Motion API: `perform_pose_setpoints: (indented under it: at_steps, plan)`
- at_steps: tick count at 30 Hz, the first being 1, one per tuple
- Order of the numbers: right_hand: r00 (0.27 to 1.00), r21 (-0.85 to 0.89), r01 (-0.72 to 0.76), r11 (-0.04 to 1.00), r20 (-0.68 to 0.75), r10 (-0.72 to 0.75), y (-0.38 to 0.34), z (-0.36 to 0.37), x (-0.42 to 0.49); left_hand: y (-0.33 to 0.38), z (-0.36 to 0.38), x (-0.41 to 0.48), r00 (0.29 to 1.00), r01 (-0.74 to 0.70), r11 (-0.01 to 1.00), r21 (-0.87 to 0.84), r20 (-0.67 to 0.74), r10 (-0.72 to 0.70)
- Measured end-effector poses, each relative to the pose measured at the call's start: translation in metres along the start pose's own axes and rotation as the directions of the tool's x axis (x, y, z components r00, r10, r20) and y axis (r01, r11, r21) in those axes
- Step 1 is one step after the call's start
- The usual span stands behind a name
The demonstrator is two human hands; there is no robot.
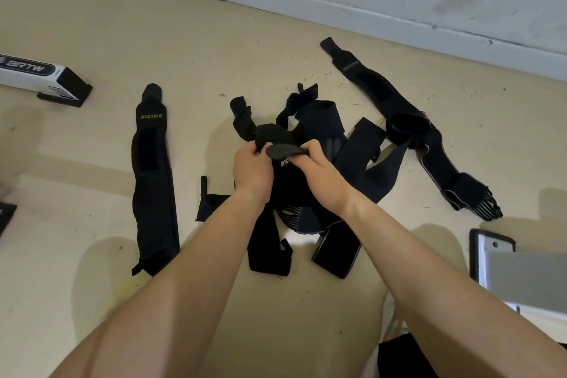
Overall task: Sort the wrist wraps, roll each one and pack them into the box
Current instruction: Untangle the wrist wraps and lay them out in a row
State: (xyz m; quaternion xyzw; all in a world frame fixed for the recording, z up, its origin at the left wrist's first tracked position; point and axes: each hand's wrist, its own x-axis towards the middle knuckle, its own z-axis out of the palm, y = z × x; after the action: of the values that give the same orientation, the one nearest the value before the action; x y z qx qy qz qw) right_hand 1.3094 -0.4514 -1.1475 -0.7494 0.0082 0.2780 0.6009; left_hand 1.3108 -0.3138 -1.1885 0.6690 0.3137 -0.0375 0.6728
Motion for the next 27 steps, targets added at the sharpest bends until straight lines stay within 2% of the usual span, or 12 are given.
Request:
perform_pose_setpoints:
  at_steps: [3, 7, 13, 16, 18, 20, 23, 24, 27]
  plan:
    - [0.996, -0.261, 0.080, 0.962, -0.021, -0.088, 0.006, -0.001, 0.003, -0.001, -0.003, -0.001, 1.000, 0.003, 1.000, 0.011, 0.001, -0.003]
    - [0.978, -0.597, 0.149, 0.788, -0.026, -0.205, 0.011, -0.005, 0.005, 0.000, -0.007, -0.005, 0.998, -0.055, 0.997, 0.048, 0.021, 0.054]
    - [0.940, -0.863, -0.013, 0.505, -0.183, -0.288, 0.001, -0.015, -0.002, 0.006, -0.013, -0.012, 0.998, -0.047, 0.995, 0.083, -0.025, 0.050]
    - [0.953, -0.918, -0.092, 0.386, -0.194, -0.234, -0.009, -0.024, -0.005, 0.008, -0.015, -0.013, 0.999, -0.025, 0.998, 0.056, -0.039, 0.028]
    - [0.980, -0.907, -0.102, 0.409, -0.163, -0.115, -0.015, -0.032, -0.004, 0.012, -0.014, -0.016, 0.999, -0.021, 0.999, 0.047, -0.043, 0.023]
    - [0.995, -0.859, -0.095, 0.503, -0.094, 0.027, -0.024, -0.042, -0.003, 0.019, -0.013, -0.019, 0.998, -0.027, 0.998, 0.053, -0.047, 0.030]
    - [0.975, -0.579, -0.187, 0.794, -0.009, 0.223, -0.049, -0.054, -0.007, 0.037, -0.012, -0.024, 0.999, -0.035, 0.997, 0.071, -0.039, 0.037]
    - [0.967, -0.522, -0.203, 0.829, 0.024, 0.252, -0.058, -0.059, -0.010, 0.044, -0.012, -0.026, 0.998, -0.045, 0.994, 0.096, -0.034, 0.048]
    - [0.961, -0.529, -0.171, 0.831, 0.095, 0.258, -0.078, -0.073, -0.018, 0.069, -0.015, -0.032, 0.996, -0.092, 0.981, 0.171, 0.001, 0.093]
